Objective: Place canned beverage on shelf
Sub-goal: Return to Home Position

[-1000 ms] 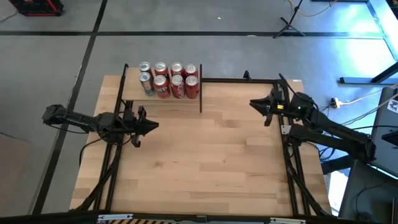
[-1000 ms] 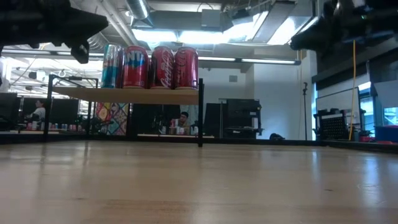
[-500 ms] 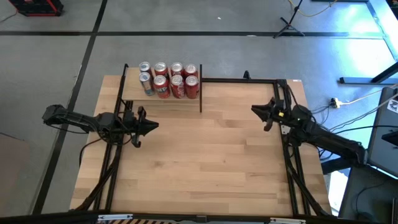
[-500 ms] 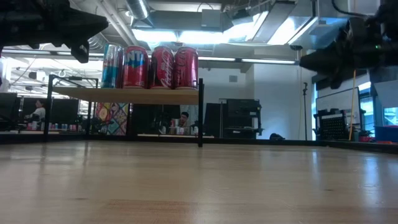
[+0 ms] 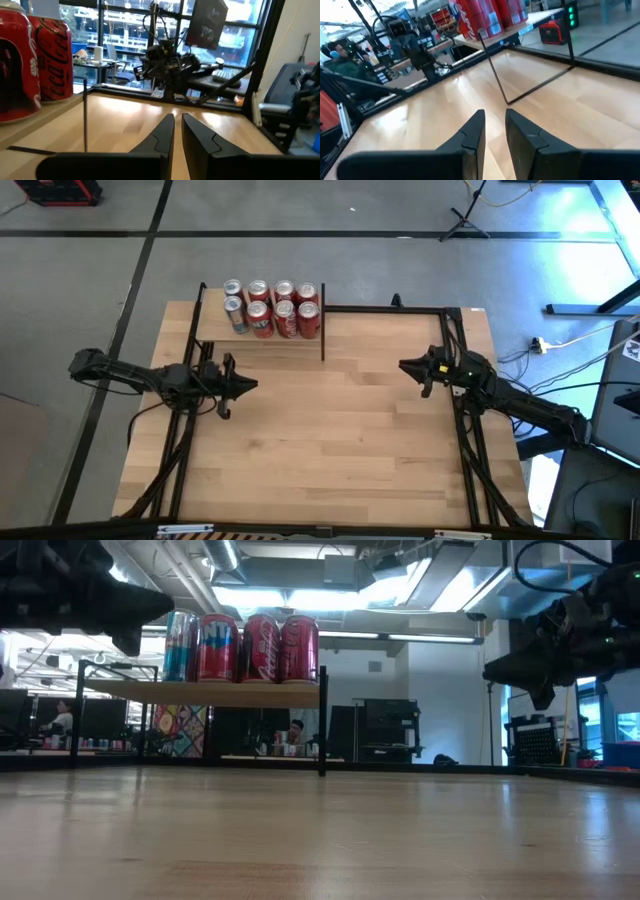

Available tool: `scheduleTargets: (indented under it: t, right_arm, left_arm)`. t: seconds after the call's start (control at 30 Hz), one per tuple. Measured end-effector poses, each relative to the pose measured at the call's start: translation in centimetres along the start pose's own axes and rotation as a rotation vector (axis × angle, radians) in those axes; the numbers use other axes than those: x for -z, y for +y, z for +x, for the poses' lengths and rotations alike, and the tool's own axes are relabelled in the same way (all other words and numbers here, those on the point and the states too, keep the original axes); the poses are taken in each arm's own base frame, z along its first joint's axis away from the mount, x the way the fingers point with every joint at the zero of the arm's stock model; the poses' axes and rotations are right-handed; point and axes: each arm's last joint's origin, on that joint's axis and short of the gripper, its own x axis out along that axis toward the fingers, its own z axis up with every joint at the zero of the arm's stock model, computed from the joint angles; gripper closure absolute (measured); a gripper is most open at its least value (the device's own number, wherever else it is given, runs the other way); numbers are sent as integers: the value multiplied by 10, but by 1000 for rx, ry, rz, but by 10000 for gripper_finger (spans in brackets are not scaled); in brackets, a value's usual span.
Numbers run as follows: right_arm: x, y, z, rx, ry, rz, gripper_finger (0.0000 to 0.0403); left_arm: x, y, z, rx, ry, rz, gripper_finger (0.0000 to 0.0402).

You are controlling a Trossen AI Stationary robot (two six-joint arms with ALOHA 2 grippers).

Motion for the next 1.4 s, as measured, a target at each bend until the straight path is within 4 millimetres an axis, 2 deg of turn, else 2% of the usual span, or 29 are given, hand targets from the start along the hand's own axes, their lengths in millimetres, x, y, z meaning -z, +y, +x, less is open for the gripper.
scheduleTargets:
  t: [0.17, 0.33, 0.93, 1.1, 1.33, 1.4]
  right_arm:
    - [0, 0, 0, -5, 6, 28, 333]
    - [0, 0, 0, -2, 6, 29, 333]
    - [1, 0, 0, -4, 9, 61, 333]
    - [1, -1, 0, 21, 3, 22, 333]
    - [0, -1, 0, 13, 1, -225, 333]
    - [0, 0, 0, 6, -5, -230, 333]
  left_arm:
    - [4, 1, -2, -11, 46, 46, 374]
    - [0, 3, -5, -47, 1, 129, 374]
    - [-2, 3, -7, -62, -17, 140, 374]
    - [-2, 3, -7, -60, -17, 136, 374]
    - [-2, 3, -7, -60, -17, 136, 374]
    - [-2, 3, -7, -60, -17, 136, 374]
